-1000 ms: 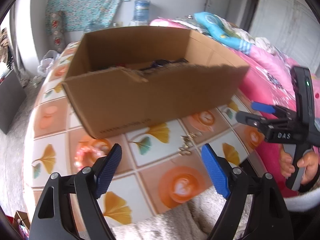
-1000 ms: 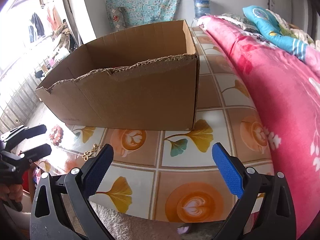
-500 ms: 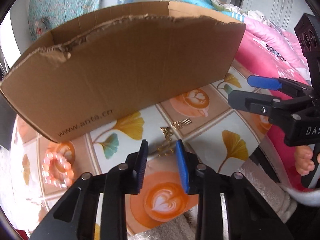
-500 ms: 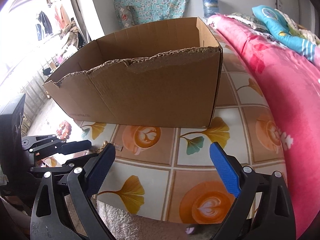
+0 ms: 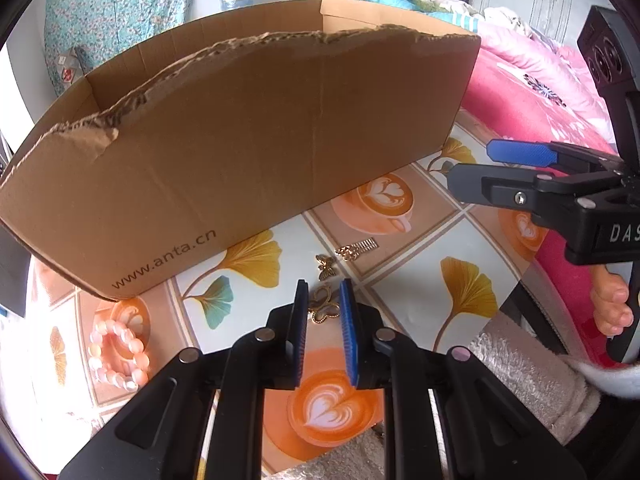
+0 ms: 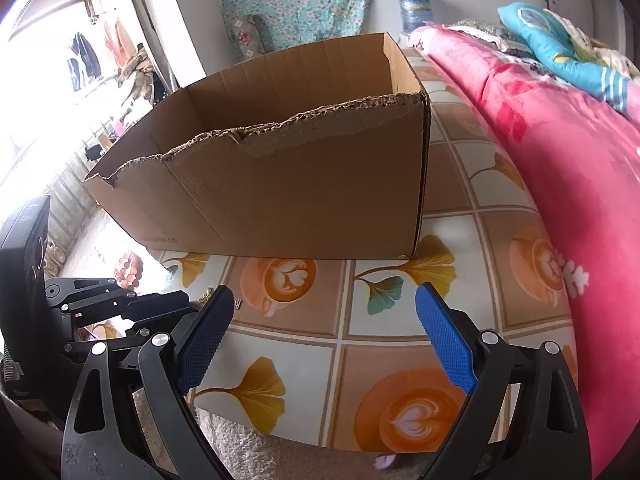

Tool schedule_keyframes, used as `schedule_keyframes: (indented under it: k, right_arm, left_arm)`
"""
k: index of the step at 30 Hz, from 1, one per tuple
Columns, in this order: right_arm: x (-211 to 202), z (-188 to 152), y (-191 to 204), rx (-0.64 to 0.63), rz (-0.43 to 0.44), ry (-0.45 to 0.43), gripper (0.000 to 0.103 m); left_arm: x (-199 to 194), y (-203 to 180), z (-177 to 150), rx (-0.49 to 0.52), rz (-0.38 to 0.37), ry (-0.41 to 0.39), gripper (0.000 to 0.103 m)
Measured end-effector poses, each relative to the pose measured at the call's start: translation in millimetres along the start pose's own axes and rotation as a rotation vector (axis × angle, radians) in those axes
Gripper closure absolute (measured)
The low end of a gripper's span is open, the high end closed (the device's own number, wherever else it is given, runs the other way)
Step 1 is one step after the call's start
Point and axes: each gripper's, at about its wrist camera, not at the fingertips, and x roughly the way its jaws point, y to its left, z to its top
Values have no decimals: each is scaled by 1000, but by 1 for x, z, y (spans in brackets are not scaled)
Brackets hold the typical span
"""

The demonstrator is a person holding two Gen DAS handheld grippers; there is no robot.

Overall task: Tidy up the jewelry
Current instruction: 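Lower both tools toward the small gold charm and gold chain piece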

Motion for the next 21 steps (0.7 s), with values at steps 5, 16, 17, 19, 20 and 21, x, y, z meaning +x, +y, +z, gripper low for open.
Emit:
schedule_keyframes:
  k: [5, 16, 17, 19, 20, 21]
  right_arm:
    - [-5, -1, 3, -8, 11, -15, 16]
    - [-9, 0, 13, -31, 42, -26, 16]
    - [-9, 0, 14, -31, 44, -26, 16]
    - [-9, 0, 15, -34, 47, -26, 17]
    - [-9, 0, 15, -37, 48, -25, 18]
    - [-9, 0, 16, -40, 51, -26, 19]
  left_arm:
    - [-13, 15, -4, -42, -15, -14, 88]
    - [-50, 34, -6, -83, 15, -84, 88]
    - [-51, 35, -5, -85, 16, -87, 88]
    - [-54, 37, -4, -87, 21, -95, 88]
    - [-55, 38, -4, -90, 21, -98, 88]
    - [-55, 38, -4, -91, 22, -100, 88]
